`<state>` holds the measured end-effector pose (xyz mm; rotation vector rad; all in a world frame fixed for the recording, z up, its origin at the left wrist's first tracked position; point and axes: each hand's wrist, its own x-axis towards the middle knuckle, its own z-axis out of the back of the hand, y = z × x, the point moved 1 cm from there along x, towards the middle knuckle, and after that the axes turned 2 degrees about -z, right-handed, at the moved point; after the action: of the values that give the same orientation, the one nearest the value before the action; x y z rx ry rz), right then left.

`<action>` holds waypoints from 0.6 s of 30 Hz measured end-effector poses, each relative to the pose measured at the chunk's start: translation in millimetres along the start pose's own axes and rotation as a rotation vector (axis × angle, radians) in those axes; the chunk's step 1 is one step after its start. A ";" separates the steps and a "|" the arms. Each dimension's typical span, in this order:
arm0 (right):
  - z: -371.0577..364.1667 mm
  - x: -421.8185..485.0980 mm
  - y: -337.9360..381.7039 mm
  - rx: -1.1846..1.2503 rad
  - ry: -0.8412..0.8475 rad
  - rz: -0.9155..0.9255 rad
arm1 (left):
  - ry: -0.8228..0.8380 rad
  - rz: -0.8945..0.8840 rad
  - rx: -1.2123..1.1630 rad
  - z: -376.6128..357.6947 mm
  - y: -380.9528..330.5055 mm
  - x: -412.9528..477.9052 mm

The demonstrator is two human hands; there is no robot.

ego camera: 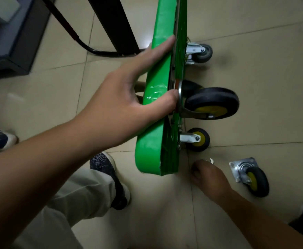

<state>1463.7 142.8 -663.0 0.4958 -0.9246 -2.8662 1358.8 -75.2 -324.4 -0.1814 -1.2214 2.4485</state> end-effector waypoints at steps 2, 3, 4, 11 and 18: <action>45.7 -9.8 32.0 0.038 -0.027 0.133 | -0.003 0.013 0.010 1.8 -0.2 0.7; 69.8 -16.8 47.6 0.067 -0.071 0.199 | 0.004 0.018 0.017 2.3 -0.9 1.2; 95.1 -26.1 64.0 0.103 -0.123 0.250 | 0.015 0.023 0.023 2.9 -2.1 1.7; 230.9 -112.4 176.1 0.288 -0.415 0.372 | 0.166 0.127 -0.063 -0.2 -11.1 -14.9; 252.6 -178.7 255.3 0.540 -0.591 0.422 | 0.109 0.126 -0.100 -6.0 -12.7 -48.1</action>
<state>1544.8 107.5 -271.7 -0.5072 -1.6610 -2.3673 1408.2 -83.4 -320.9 -0.4271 -1.3215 2.4481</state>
